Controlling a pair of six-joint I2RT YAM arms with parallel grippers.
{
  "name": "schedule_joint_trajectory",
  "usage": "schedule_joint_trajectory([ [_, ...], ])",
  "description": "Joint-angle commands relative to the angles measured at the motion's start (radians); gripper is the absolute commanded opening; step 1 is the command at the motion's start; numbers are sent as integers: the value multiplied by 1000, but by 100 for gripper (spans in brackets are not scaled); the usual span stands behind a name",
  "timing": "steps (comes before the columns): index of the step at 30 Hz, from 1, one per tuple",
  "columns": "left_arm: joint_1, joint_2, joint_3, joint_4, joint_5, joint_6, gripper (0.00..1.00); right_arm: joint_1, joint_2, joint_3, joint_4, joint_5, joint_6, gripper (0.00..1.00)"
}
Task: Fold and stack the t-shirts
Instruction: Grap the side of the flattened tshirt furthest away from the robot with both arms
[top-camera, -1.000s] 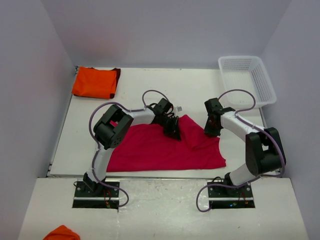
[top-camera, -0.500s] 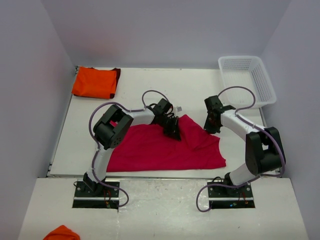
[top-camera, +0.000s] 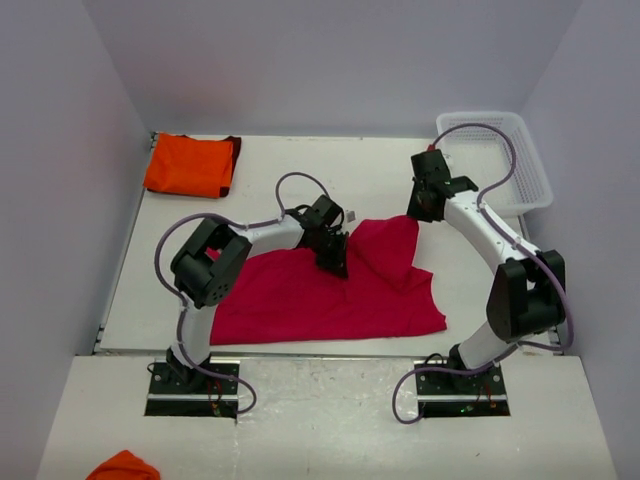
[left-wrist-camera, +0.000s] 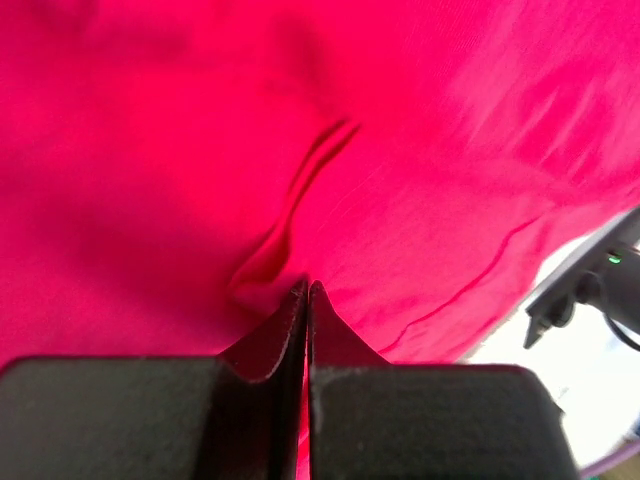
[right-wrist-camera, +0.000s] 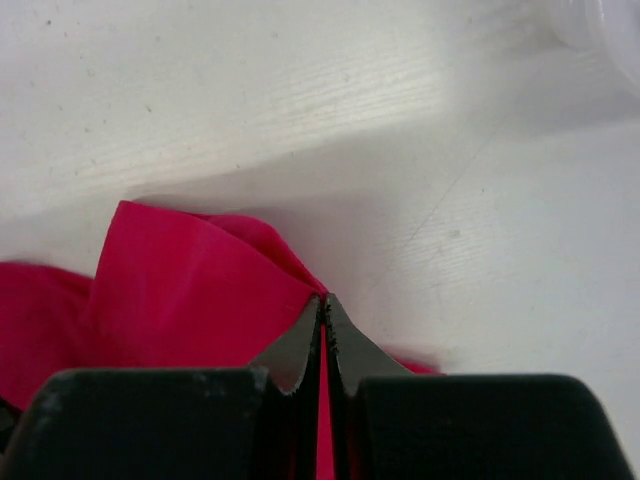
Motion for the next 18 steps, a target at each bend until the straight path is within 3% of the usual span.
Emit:
schedule_joint_trajectory([
  [1,2,-98,7,-100,-123,59,0,-4,40,70,-9,64,-68,0],
  [10,4,-150,121,-229,-207,150,0,-12,99,182,15,77,-110,0],
  [15,31,-157,172,-309,-343,162,0,-21,138,298,8,107,-163,0],
  [18,112,-204,132,-292,-374,154,16,-30,166,370,8,83,-195,0],
])
